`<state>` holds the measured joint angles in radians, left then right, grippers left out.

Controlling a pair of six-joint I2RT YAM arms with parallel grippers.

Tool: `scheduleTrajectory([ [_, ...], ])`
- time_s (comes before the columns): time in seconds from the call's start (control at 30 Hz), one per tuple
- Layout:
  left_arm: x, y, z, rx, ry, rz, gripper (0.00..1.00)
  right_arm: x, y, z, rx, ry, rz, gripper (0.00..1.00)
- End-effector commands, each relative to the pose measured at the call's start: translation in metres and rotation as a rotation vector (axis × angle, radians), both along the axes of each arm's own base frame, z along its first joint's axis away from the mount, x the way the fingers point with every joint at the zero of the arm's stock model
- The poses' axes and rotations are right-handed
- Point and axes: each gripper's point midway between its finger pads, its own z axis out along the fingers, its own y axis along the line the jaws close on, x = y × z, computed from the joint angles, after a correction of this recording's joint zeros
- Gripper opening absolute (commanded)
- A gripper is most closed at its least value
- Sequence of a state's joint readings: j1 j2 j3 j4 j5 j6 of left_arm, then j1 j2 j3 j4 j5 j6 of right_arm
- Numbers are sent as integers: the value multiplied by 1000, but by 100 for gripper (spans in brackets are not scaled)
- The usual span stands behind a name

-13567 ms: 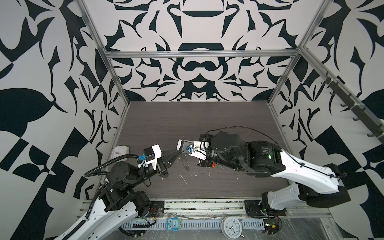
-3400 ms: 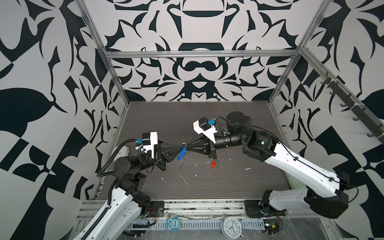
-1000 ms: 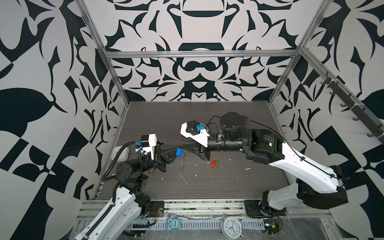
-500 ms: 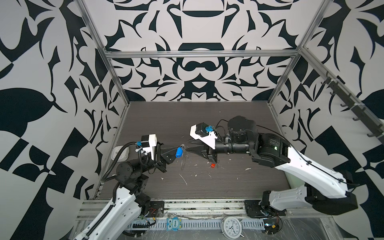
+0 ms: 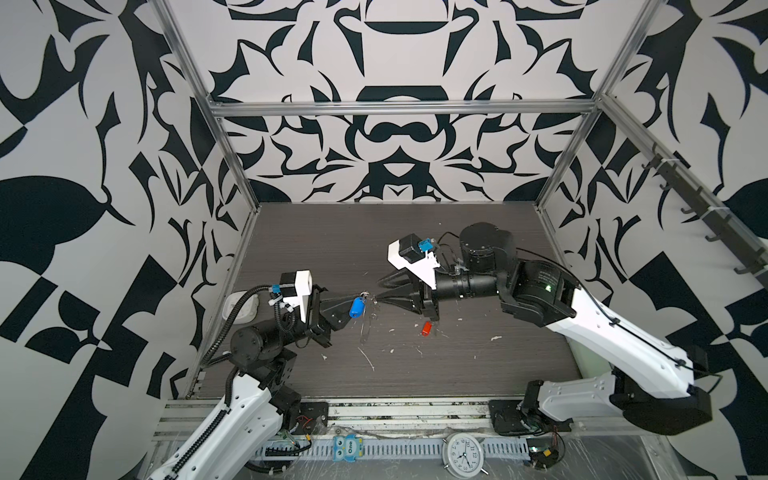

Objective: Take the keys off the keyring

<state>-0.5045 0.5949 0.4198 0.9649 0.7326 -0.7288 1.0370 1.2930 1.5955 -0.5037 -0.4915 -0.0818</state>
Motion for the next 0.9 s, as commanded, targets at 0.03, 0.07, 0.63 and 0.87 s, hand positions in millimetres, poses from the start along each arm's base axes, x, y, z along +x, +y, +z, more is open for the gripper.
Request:
scheduleTrajectory([
  [0.03, -14, 6, 14, -39, -62, -20, 0, -4, 3, 11, 40, 4, 36, 30],
  [0.07, -13, 6, 15, -39, -61, -22, 0, -4, 4, 10, 37, 6, 38, 30],
  [0.63, -13, 5, 13, -39, -55, -30, 0, -5, 10, 13, 50, 20, 63, 20],
  [0.87, -11, 4, 11, -37, -45, -27, 0, -5, 9, 16, 63, 11, 61, 16],
])
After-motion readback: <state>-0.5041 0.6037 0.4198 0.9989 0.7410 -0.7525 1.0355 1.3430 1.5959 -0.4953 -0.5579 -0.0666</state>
